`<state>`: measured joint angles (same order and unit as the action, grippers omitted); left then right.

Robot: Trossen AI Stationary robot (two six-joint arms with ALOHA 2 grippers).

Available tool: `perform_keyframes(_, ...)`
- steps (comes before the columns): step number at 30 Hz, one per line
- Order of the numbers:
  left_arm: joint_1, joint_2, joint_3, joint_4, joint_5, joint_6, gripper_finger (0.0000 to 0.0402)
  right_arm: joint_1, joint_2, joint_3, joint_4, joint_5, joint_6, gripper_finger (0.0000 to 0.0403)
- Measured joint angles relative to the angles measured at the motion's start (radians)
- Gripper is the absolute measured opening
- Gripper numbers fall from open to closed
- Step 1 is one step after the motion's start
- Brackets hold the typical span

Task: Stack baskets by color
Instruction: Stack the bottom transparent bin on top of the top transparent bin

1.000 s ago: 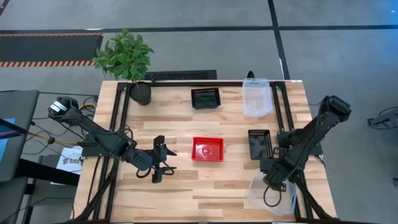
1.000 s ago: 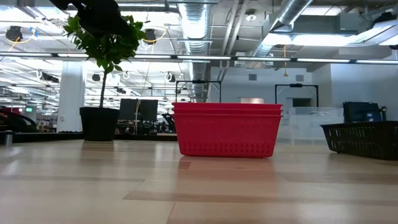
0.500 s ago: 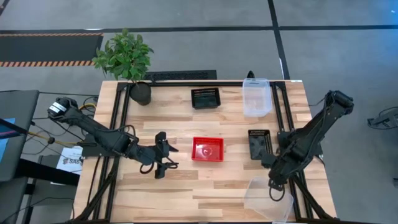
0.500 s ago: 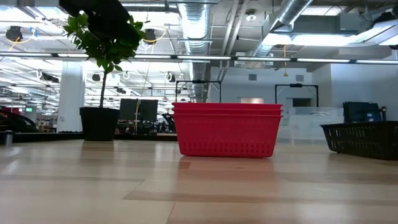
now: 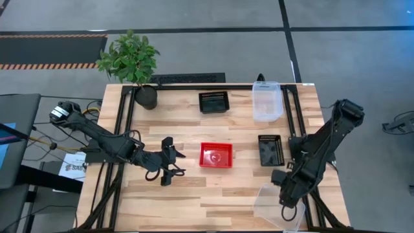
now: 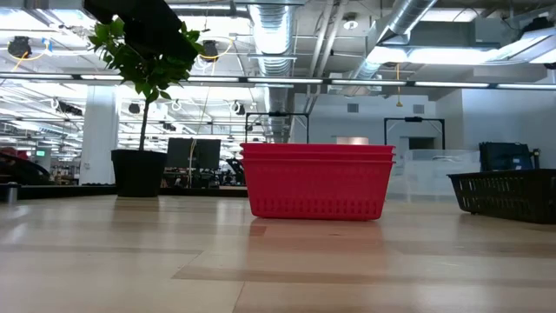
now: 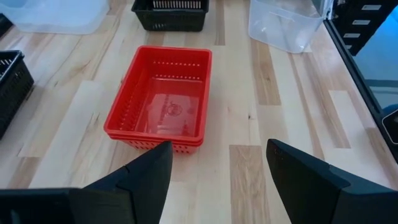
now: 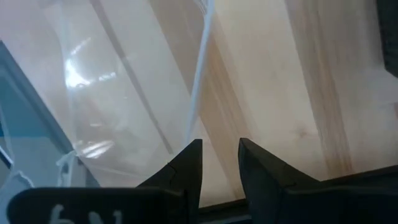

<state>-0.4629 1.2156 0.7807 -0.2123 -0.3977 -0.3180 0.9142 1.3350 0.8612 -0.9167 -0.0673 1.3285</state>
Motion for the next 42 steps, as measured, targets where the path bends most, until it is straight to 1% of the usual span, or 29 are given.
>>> perform_keyframes(7, 0.000, 0.000, 0.000, 0.001, 0.000, -0.002, 0.0247, 0.011, 0.061, 0.000, 0.016, -0.009, 0.000, 0.0123)
perform_keyframes(13, 0.000, 0.000, 0.000, 0.001, -0.001, -0.008, 0.0247, 0.009, 0.068, 0.000, -0.001, -0.014, -0.024, 0.0123)
perform_keyframes(19, 0.006, 0.000, 0.000, 0.002, 0.004, -0.016, 0.0247, -0.007, -0.025, 0.000, -0.047, -0.007, 0.021, 0.0123)
perform_keyframes(25, 0.017, 0.000, 0.000, 0.002, 0.009, -0.018, 0.0247, -0.007, -0.128, 0.001, 0.010, 0.021, 0.084, 0.0123)
perform_keyframes(29, 0.029, 0.000, 0.000, 0.001, 0.035, -0.018, 0.0247, -0.007, -0.147, 0.002, 0.042, 0.023, 0.123, 0.0123)
perform_keyframes(34, 0.033, 0.000, 0.000, 0.001, 0.036, -0.009, 0.0247, 0.008, -0.084, 0.002, 0.065, 0.022, 0.127, 0.0123)
perform_keyframes(42, 0.044, 0.000, 0.000, 0.001, 0.053, 0.016, 0.0247, 0.016, 0.061, 0.002, 0.104, 0.017, 0.071, 0.0123)
